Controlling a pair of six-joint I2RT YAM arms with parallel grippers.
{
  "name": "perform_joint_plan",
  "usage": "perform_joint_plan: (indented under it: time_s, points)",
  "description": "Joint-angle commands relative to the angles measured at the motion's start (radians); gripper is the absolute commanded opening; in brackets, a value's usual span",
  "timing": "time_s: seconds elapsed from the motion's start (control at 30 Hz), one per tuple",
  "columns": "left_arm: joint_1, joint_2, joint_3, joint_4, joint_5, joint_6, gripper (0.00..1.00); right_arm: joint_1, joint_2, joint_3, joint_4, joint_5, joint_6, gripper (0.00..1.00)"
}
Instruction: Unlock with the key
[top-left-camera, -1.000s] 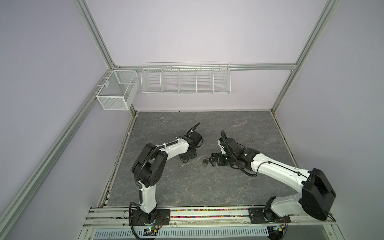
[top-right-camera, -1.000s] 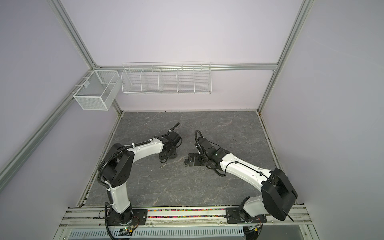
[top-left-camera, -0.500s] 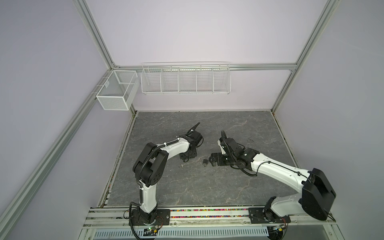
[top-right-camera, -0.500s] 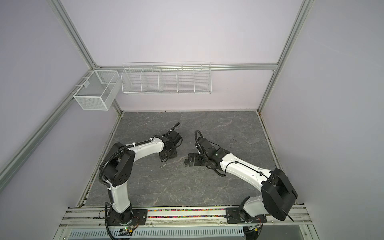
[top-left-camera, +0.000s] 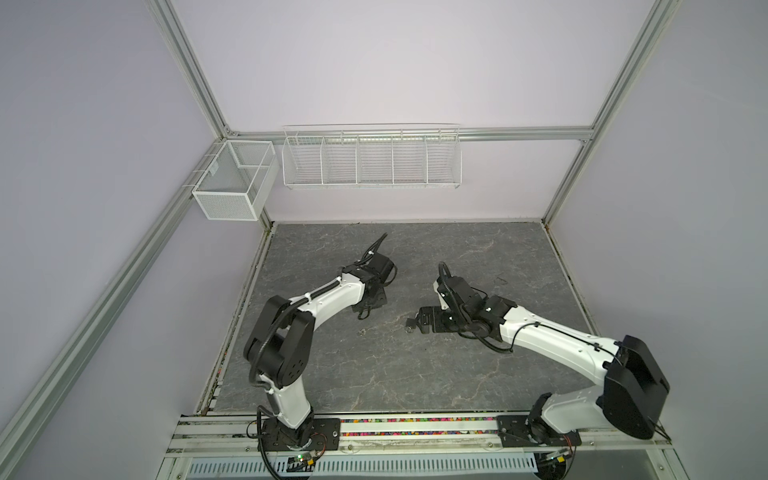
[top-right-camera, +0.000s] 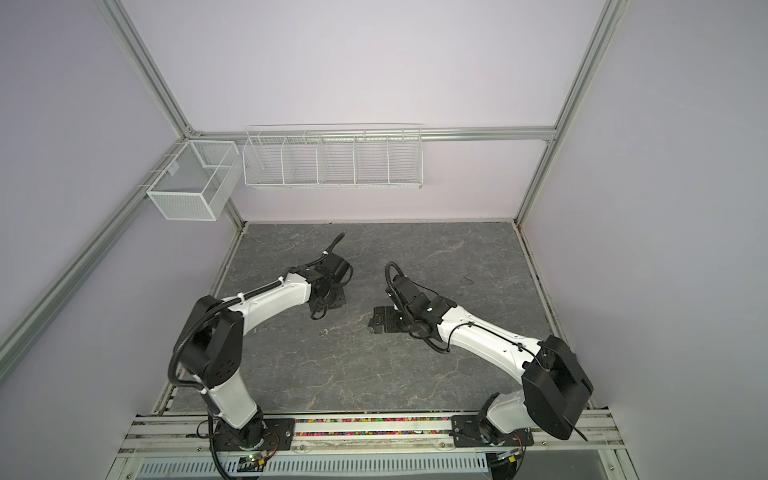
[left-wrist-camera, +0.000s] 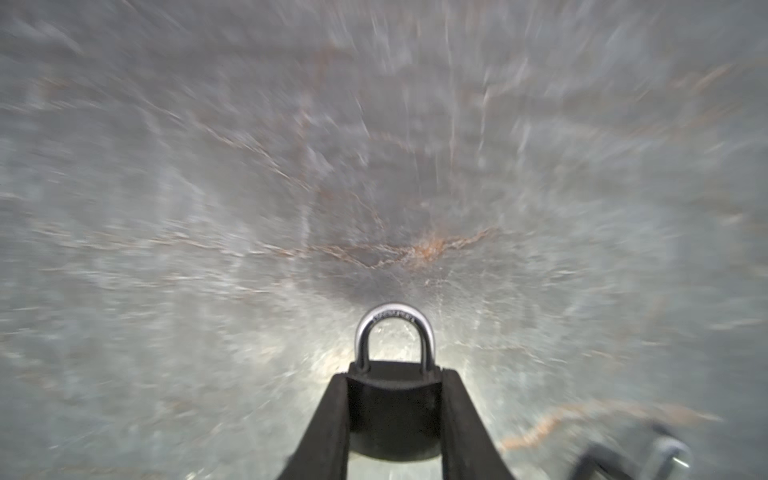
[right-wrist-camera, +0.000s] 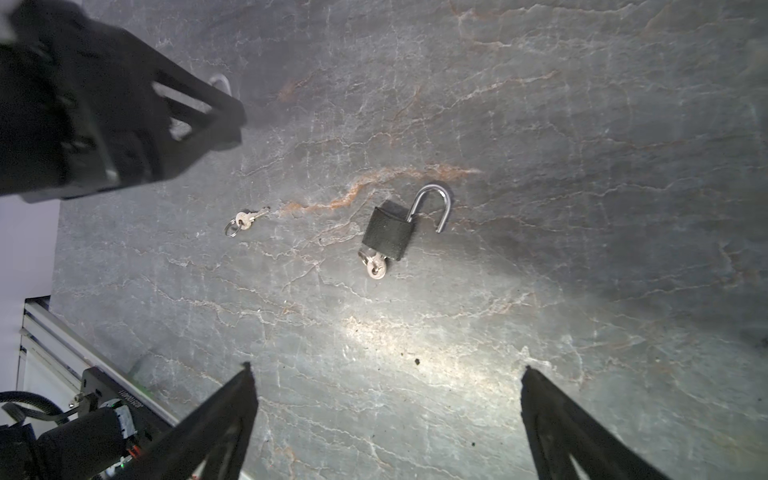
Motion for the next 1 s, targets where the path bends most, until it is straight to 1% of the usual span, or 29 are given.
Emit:
perform_joint_plan:
  time_s: [0.0, 0.2, 0.27, 0.33, 0.37, 0.43, 0.5, 0.57, 0.63, 0.83, 0.97]
  points:
    - [0.046, -0.132, -0.03, -0.016, -0.021, -0.004, 0.11, 0.055, 0.058, 0.046, -0.011, 0.005, 0.094, 0.95]
    - [0.105, -0.302, -0.039, -0.09, -0.063, 0.064, 0.1, 0.147, 0.233, 0.167, 0.007, 0.044, 0.201, 0.87]
    - [0.129, -0.349, -0.044, -0.114, -0.066, 0.071, 0.1, 0.177, 0.296, 0.22, 0.011, 0.062, 0.234, 0.82]
    - [0.169, -0.413, -0.072, -0.115, -0.032, 0.072, 0.09, 0.202, 0.355, 0.279, -0.001, 0.103, 0.261, 0.75]
    - [0.181, -0.441, -0.088, -0.11, -0.026, 0.071, 0.09, 0.216, 0.378, 0.304, -0.01, 0.129, 0.273, 0.74]
    - [0.192, -0.511, -0.134, -0.077, -0.037, 0.082, 0.09, 0.234, 0.439, 0.365, -0.008, 0.137, 0.277, 0.7]
    - [0.211, -0.562, -0.158, -0.074, -0.028, 0.081, 0.09, 0.254, 0.494, 0.425, -0.025, 0.159, 0.279, 0.7]
    - [0.241, -0.591, -0.171, -0.086, -0.003, 0.085, 0.09, 0.269, 0.549, 0.482, -0.039, 0.181, 0.277, 0.7]
    - [0.261, -0.614, -0.182, -0.103, -0.002, 0.086, 0.09, 0.277, 0.605, 0.532, -0.047, 0.189, 0.274, 0.68]
    - [0.275, -0.667, -0.208, -0.126, -0.008, 0.081, 0.09, 0.293, 0.72, 0.664, -0.094, 0.24, 0.259, 0.62]
    - [0.284, -0.688, -0.233, -0.121, -0.02, 0.066, 0.09, 0.296, 0.787, 0.742, -0.145, 0.27, 0.248, 0.55]
